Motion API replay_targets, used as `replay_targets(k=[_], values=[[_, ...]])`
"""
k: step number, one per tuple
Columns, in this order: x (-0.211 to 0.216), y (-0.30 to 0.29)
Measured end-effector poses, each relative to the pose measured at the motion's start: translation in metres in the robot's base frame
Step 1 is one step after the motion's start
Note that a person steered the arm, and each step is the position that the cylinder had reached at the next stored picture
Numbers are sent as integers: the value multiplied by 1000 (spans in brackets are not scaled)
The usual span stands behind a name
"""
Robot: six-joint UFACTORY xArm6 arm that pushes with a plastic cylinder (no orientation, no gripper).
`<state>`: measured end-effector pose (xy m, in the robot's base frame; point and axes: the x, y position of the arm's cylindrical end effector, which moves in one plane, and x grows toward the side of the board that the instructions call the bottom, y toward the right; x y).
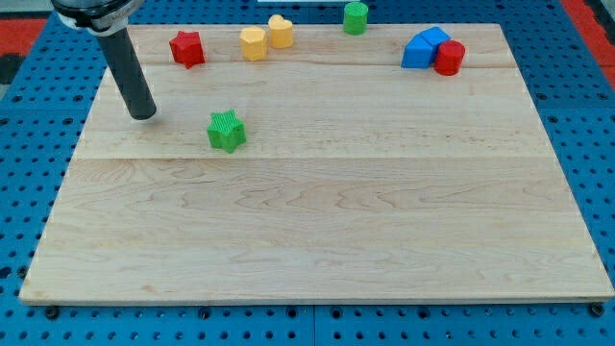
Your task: Place the red star to the bottom side of the blue triangle
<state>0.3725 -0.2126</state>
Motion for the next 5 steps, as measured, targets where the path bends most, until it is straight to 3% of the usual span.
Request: replay_targets(k=[2, 3, 4, 5], values=[[1, 6], [-6, -27], [-23, -70], [-72, -59]])
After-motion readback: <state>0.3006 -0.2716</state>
